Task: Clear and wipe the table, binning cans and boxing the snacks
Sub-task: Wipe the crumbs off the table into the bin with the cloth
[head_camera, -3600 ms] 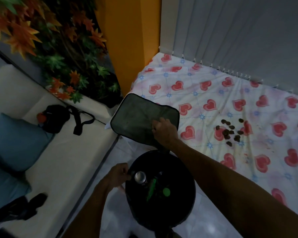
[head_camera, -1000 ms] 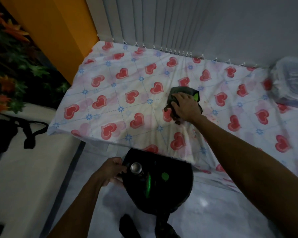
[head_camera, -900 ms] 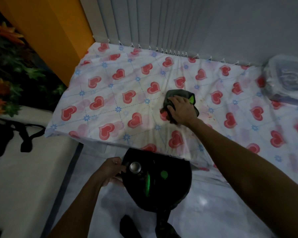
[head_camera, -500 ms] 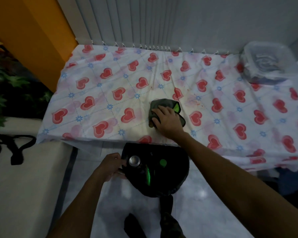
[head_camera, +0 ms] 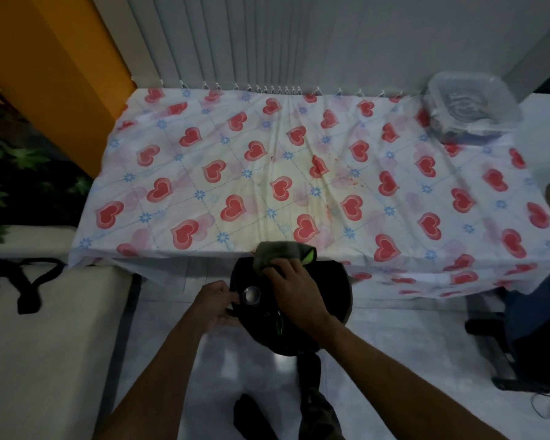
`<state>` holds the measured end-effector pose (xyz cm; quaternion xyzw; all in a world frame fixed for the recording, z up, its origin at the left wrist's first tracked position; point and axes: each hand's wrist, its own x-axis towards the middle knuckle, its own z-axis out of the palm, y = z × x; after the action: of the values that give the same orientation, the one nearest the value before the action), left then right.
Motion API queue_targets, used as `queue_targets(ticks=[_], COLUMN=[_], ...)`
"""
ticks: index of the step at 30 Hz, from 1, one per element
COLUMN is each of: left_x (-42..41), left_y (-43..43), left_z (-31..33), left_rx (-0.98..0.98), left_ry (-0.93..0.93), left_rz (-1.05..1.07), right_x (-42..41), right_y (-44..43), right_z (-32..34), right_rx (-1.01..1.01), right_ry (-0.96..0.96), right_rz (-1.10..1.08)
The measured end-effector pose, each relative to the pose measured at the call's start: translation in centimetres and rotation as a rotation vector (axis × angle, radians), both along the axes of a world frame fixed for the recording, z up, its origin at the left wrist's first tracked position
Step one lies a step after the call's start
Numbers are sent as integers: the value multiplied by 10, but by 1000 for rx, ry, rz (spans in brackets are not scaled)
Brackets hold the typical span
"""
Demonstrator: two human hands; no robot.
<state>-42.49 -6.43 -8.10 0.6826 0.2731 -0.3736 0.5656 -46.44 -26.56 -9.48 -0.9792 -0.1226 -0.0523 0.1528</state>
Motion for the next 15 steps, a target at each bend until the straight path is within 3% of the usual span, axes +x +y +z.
queue_targets(ticks=[6,11,15], left_x=[-5,-14,-26], left_y=[0,5,10], left_z=[-2,-8,-19], left_rx=[-8,24,51], left_ry=[12,22,30], left_rz=[13,16,41], right_x=[-10,-17,-27], right_y=[-3,-15,-24], right_z=[13,19,6], right_rx=[109,455,465], right_ry=[63,128,170], right_rz=[-107,-282,-406])
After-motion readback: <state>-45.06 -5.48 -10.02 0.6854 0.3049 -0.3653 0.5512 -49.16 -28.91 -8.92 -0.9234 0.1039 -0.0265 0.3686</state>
